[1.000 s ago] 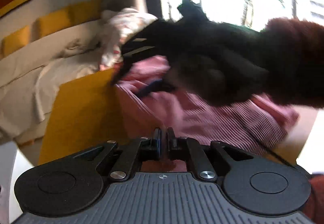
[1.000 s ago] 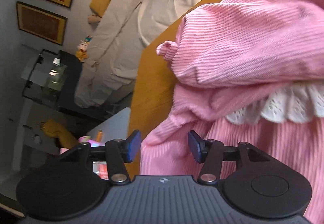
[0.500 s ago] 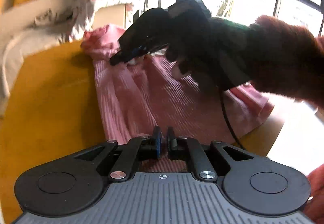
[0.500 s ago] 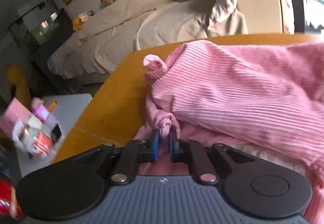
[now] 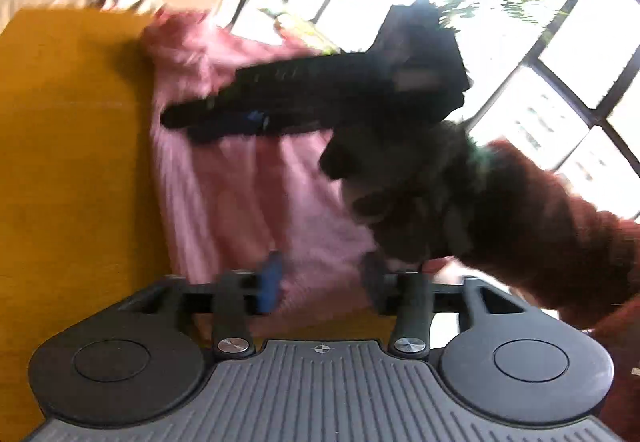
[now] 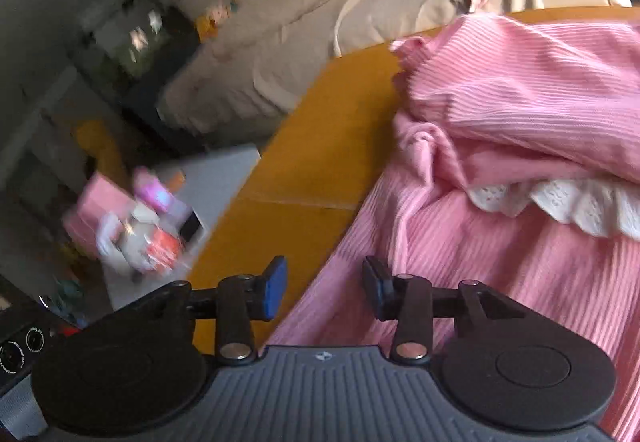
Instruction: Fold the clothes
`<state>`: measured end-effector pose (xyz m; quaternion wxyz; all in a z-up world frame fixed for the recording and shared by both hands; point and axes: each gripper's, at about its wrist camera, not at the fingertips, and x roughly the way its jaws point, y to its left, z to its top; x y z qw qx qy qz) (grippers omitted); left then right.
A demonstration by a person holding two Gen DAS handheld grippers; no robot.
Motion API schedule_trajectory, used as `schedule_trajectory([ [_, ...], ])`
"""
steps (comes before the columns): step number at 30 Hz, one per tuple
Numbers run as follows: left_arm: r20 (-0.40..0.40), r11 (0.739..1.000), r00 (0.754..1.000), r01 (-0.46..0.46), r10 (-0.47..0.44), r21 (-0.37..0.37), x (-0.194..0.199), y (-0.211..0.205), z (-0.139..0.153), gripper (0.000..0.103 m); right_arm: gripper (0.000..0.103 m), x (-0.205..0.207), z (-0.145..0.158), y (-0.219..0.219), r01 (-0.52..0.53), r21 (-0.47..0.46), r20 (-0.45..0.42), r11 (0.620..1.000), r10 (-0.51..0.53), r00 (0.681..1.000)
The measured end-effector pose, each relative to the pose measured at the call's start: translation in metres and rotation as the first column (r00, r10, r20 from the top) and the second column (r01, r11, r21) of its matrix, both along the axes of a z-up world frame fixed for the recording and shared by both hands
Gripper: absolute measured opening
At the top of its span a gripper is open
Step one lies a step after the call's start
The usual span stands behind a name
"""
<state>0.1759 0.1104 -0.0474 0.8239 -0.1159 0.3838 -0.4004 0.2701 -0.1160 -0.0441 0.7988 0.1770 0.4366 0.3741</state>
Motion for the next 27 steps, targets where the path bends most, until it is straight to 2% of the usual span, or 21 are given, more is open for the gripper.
schedule_trajectory([
  [1,0.020,1.000,1.000,0.001,-0.001,-0.011,-0.001,0.003,0.007,0.076,0.042,-0.004,0.006,-0.009,0.012,0.004,0.007,1.000,-0.012,1.000],
  [3,0.057,1.000,0.998,-0.012,0.013,-0.029,0.000,0.008,0.019,0.084,0.048,-0.017,0.022,-0.029,0.037,-0.003,0.055,0.999,-0.037,0.998],
  [5,0.079,0.998,0.996,-0.028,0.033,-0.057,0.005,0.014,0.027,0.085,0.058,-0.035,0.041,-0.055,0.075,-0.041,0.157,0.996,-0.067,0.985],
  [8,0.053,0.992,0.998,-0.034,0.041,-0.118,0.021,0.014,0.022,0.083,0.072,-0.067,0.061,-0.099,0.155,-0.109,0.294,0.982,-0.117,0.949],
  [11,-0.037,0.988,0.999,-0.030,0.025,-0.149,0.042,0.007,-0.001,0.080,0.074,-0.098,0.049,-0.119,0.159,-0.181,0.290,0.970,-0.102,0.952],
  [14,-0.133,0.992,0.991,-0.043,0.027,-0.121,0.052,-0.004,-0.025,0.078,0.074,-0.128,0.035,-0.137,0.159,-0.254,0.279,0.954,-0.085,0.956],
  [16,-0.125,0.993,0.991,-0.054,0.041,-0.103,0.045,-0.012,-0.031,0.079,0.074,-0.147,0.021,-0.143,0.150,-0.287,0.273,0.946,-0.069,0.959],
  [17,-0.127,0.994,0.991,-0.061,0.048,-0.096,0.042,-0.014,-0.031,0.079,0.079,-0.155,0.011,-0.143,0.139,-0.294,0.271,0.946,-0.057,0.961],
  [19,-0.143,0.993,0.987,-0.083,0.071,-0.080,0.037,-0.019,-0.029,0.081,0.088,-0.168,0.004,-0.136,0.129,-0.327,0.333,0.936,-0.013,0.943],
  [22,-0.159,0.991,0.982,-0.116,0.104,-0.072,0.031,-0.024,-0.027,0.084,0.103,-0.167,0.003,-0.132,0.146,-0.310,0.326,0.939,-0.039,0.945],
  [25,-0.161,0.988,0.977,-0.147,0.138,-0.049,0.027,-0.030,-0.024,0.090,0.103,-0.165,0.001,-0.129,0.164,-0.290,0.312,0.943,-0.069,0.948],
  [27,-0.126,0.986,0.978,-0.165,0.163,-0.003,0.021,-0.035,-0.015,0.090,0.103,-0.163,0.000,-0.127,0.176,-0.276,0.303,0.945,-0.088,0.949],
])
